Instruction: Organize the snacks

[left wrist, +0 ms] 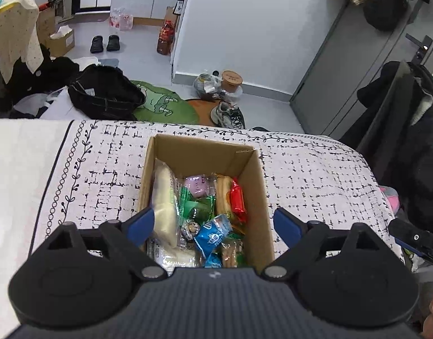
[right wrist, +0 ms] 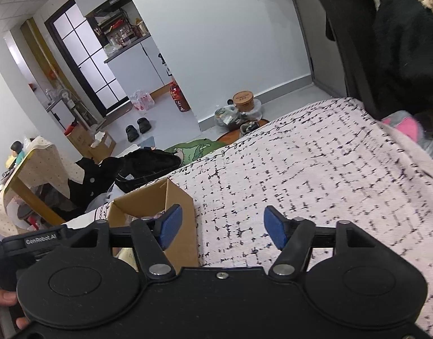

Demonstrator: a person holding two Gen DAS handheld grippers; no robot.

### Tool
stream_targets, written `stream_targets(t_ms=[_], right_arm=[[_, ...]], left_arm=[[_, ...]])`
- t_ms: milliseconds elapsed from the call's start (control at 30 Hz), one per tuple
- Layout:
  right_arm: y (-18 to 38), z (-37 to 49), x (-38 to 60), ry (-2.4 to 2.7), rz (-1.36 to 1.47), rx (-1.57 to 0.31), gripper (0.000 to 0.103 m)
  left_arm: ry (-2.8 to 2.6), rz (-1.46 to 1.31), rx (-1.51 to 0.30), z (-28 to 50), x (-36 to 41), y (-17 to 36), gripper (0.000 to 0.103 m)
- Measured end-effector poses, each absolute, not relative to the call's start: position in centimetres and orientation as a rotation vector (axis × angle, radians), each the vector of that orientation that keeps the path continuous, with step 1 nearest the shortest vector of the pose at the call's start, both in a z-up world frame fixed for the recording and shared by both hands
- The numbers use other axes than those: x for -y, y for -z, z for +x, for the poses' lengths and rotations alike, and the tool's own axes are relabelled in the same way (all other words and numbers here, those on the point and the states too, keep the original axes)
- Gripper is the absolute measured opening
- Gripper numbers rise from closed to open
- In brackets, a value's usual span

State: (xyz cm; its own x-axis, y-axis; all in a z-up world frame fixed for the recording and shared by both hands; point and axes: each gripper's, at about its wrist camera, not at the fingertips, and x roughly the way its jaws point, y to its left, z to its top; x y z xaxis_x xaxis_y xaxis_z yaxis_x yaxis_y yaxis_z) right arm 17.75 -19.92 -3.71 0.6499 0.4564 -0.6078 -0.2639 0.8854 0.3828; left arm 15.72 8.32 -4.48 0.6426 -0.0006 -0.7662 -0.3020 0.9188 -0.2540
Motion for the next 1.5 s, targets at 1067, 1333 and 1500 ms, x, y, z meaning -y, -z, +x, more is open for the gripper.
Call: stream_targets(t_ms=[1067,1333,1500], right_arm=[[-0.3,10.3,23.7,-0.404,0.166,-0.74,0.103],[-1.1,8.5,22.5,-0.449,0.1,-0.739,0.103],[-1.6,7.4,22.1,-0.457,0.075,-0.731,0.103]], left_arm=[[-0.13,-0.251,-0.84,5.3,-7.0,-1.1,0.1],[-0.129,-0.231,-0.844,3.9,-6.7,-1.6,0.1],[-0.136,-0.222,-0.811,2.9,-6.6,-2.6,0.1]])
